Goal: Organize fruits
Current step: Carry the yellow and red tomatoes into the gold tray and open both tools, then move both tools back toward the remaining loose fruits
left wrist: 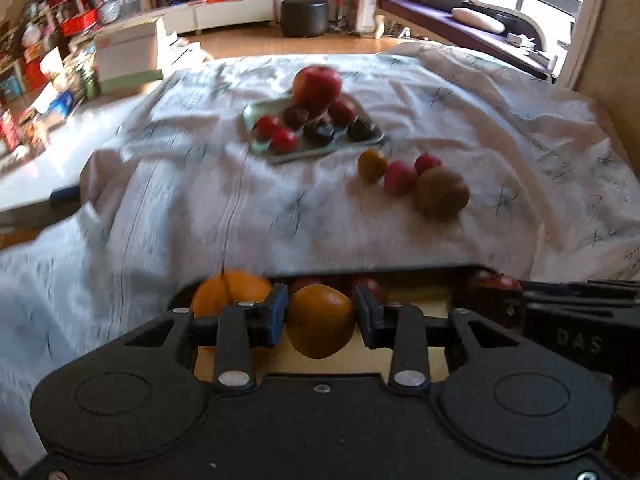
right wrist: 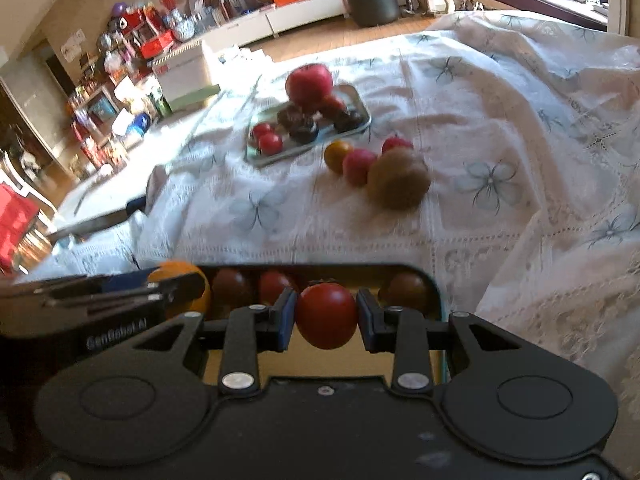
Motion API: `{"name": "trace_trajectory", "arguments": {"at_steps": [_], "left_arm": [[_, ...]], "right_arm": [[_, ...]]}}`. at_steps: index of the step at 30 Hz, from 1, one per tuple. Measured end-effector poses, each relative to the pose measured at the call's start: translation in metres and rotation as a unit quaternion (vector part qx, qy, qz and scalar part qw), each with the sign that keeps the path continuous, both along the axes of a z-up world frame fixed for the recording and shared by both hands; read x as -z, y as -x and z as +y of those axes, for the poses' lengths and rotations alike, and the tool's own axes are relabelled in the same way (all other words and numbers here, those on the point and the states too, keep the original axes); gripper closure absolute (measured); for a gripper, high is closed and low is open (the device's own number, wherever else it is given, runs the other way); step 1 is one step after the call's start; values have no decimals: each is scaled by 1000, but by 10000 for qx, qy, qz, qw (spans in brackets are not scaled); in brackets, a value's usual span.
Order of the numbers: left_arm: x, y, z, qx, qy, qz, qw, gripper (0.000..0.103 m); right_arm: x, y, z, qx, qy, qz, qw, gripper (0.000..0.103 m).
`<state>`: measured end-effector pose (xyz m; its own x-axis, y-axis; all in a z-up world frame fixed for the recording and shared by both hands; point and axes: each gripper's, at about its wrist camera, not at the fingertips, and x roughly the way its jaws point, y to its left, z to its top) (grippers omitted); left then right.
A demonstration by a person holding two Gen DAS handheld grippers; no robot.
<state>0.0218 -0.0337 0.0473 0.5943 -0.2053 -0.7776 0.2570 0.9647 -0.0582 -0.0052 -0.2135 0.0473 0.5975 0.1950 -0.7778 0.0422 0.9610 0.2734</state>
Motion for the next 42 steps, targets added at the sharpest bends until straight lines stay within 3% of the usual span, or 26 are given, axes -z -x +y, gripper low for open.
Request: {"name": "trace_trajectory", "arguments": {"at_steps": [6, 17, 30, 35, 42], "left_arm": [[13, 13, 2, -208, -232, -58, 9995, 58], [29, 14, -5, -191, -281, 185, 9992, 58], [35, 15, -6, -228, -374, 202, 9988, 57], [29, 19, -3, -284, -416, -17, 9987, 57], [32, 17, -1, -336, -369, 105, 9987, 57]], "right_arm": [[9, 1, 11, -48, 182, 117, 9998, 68], [14, -1, 10, 88, 397, 211, 9990, 68], [21, -3, 12, 38, 363, 326, 9988, 66], [18, -1, 15, 18, 386, 216, 9990, 66], [18, -2, 15, 6, 430, 177, 9989, 66]]}}
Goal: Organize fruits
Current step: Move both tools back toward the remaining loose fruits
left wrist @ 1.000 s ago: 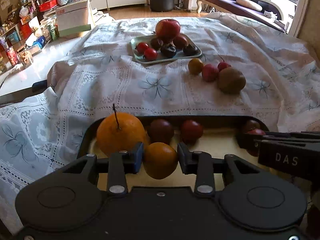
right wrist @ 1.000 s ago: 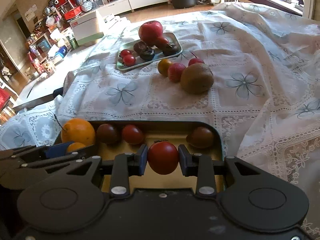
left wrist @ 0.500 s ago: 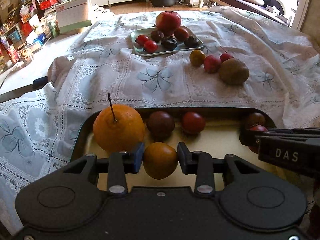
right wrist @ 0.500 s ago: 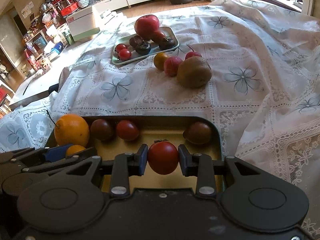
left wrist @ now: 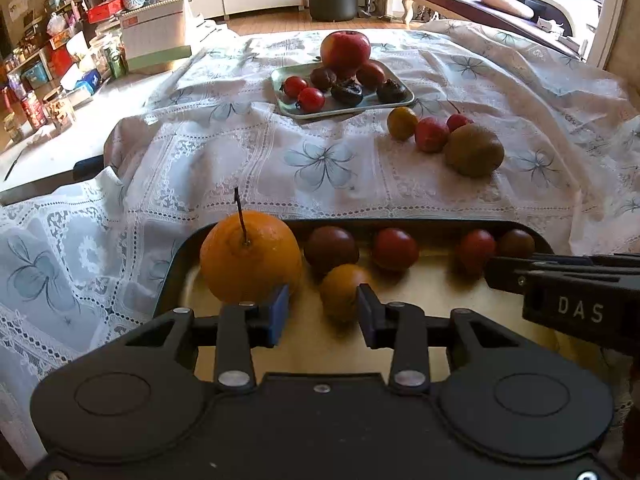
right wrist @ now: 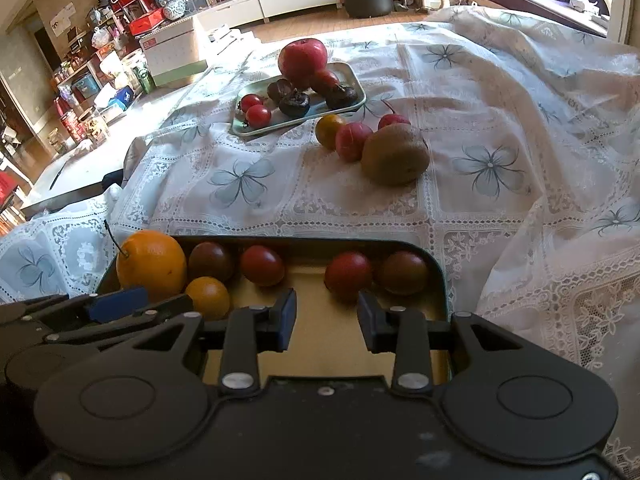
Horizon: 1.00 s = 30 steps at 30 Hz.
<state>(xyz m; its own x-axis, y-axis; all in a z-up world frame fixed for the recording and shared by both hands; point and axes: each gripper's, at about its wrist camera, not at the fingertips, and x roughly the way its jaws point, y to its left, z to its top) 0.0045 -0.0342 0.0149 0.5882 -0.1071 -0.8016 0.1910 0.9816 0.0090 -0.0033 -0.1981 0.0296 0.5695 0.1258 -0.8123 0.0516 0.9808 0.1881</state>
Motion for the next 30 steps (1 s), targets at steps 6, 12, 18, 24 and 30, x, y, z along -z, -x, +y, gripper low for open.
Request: {"name": "trace_trajectory", "arguments": {"at_steps": [6, 12, 18, 24, 30], "left_arm": [[2, 1, 0, -22, -26, 18, 10000, 57], [1, 1, -1, -22, -33, 10, 10000, 57], [2, 2, -1, -13, -40, 35, 10000, 57], [2, 2, -2, -7, -35, 30, 10000, 57], [-3, -2, -2, 57, -29, 15, 10000, 57]], "right_arm": [[2, 0, 0, 19, -34, 53, 10000, 66], [2, 0, 0, -11, -58, 77, 10000, 67], [4, -1, 0, -14, -92, 114, 9999, 66], [3, -2, -1, -11, -142, 146, 9998, 66], [0, -8, -11, 82, -230, 193, 9995, 65]]}}
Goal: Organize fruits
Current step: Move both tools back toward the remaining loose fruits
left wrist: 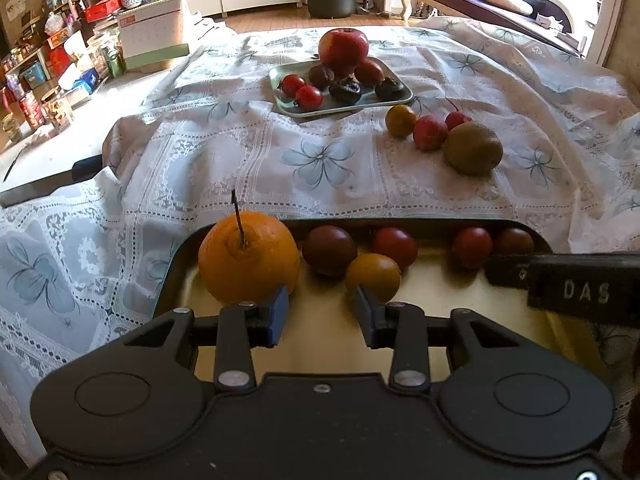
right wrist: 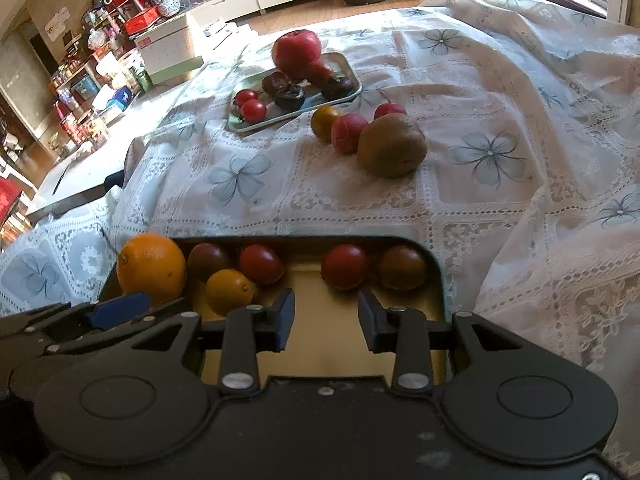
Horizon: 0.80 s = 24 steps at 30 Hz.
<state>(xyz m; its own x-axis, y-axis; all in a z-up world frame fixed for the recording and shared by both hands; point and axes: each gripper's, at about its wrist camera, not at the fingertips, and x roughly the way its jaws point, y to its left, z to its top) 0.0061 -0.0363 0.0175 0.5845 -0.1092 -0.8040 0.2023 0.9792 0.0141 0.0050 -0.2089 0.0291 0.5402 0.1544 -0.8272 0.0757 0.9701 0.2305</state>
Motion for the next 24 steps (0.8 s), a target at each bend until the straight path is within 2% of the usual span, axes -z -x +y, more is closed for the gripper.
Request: {"name": "trace_trajectory", "arguments": {"at_steps": [7, 13, 20, 24], "left_arm": [[-18, -15, -10, 291, 47, -119, 9995, 57], [-34, -35, -40, 625, -80, -448, 9970, 54], [-32, -80, -82, 1016, 122, -258, 9944, 54], [-27, -100, -107, 1276, 179, -275, 9913, 54]], "right_arm": [[-14, -22, -29, 338, -115, -42, 9994, 60], [-18, -46, -64, 788, -131, 14, 9968, 60], [-16, -62, -98, 1207, 74, 128, 9926, 59], [-17, -63, -112, 1320, 14, 57, 9912, 59]]}}
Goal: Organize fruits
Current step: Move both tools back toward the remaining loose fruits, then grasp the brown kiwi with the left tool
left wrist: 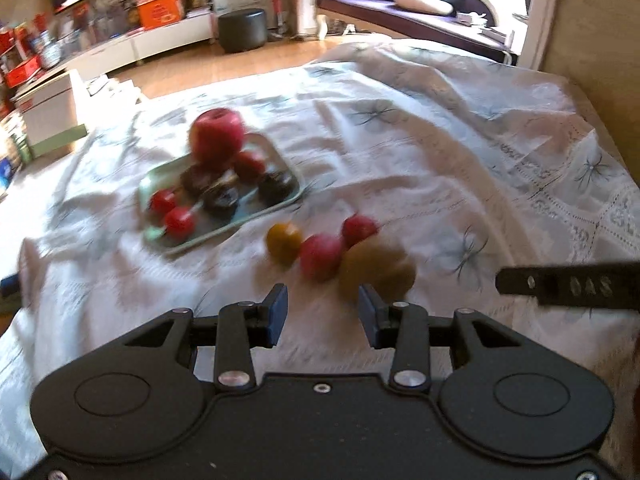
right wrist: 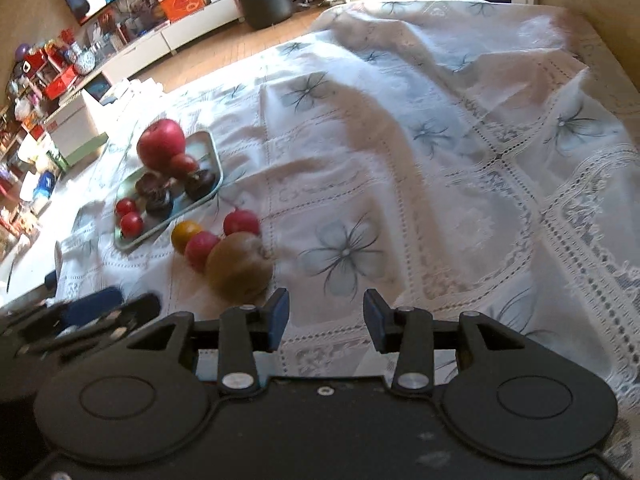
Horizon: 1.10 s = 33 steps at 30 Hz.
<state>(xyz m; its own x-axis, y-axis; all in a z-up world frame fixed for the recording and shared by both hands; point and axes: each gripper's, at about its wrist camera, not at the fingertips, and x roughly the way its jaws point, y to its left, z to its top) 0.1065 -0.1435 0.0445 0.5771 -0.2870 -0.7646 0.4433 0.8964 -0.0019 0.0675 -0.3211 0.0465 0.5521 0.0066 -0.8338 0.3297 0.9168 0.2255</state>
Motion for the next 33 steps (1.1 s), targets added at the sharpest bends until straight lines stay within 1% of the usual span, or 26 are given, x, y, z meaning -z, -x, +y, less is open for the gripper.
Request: {"name": "trace_trajectory", "arguments": {"at_steps": [4, 8, 12, 13, 14, 18, 20, 21, 23, 25, 27, 28, 29, 30, 33], "left_arm": [[7, -14, -22, 305, 31, 108, 9995, 54], [19, -18, -41, 554, -94, 105, 9984, 54], [30, -24, -53, 567, -218, 128, 9981, 53], [33, -25, -55, 577, -203, 136, 9980, 48], [35, -26, -57, 558, -225, 109, 9981, 44], [45, -31, -64, 482, -316, 23, 9983, 39], [50, -36, -67, 440, -295, 44, 9986, 37], [51, -36, -68, 443, -293, -25, 9986, 37], [54, -35, -74, 506, -413, -182, 9977, 37], [58, -33, -83, 692, -611, -236, 9955, 35], [62, -28, -91, 759, -849, -375, 9928, 35], [63, -26, -91, 728, -882, -434, 9925, 38], [63, -24, -90, 653, -897, -500, 9926, 43], [61, -24, -87, 608, -859, -496, 9932, 43], [51, -30, -71, 437, -483, -149, 9978, 45]], "right_arm": [[1, 2, -7, 100, 175, -137, 9997, 59], [5, 4, -11, 140, 400, -212, 9989, 59], [8, 8, -19, 157, 195, -244, 9994, 59], [8, 9, -20, 160, 134, -263, 9994, 59], [8, 8, -22, 161, 90, -284, 9994, 59], [9, 8, -24, 163, -9, -287, 9995, 59], [10, 9, -25, 179, -41, -276, 9995, 59], [10, 9, -25, 180, -74, -278, 9994, 59], [10, 9, -27, 185, -160, -287, 9993, 58], [11, 9, -29, 210, -250, -281, 9991, 58], [13, 8, -32, 251, -344, -266, 9987, 58], [13, 8, -34, 265, -398, -263, 9985, 58], [14, 8, -35, 279, -462, -256, 9982, 58], [15, 8, -36, 295, -514, -251, 9979, 58], [16, 8, -39, 347, -602, -245, 9973, 58]]}}
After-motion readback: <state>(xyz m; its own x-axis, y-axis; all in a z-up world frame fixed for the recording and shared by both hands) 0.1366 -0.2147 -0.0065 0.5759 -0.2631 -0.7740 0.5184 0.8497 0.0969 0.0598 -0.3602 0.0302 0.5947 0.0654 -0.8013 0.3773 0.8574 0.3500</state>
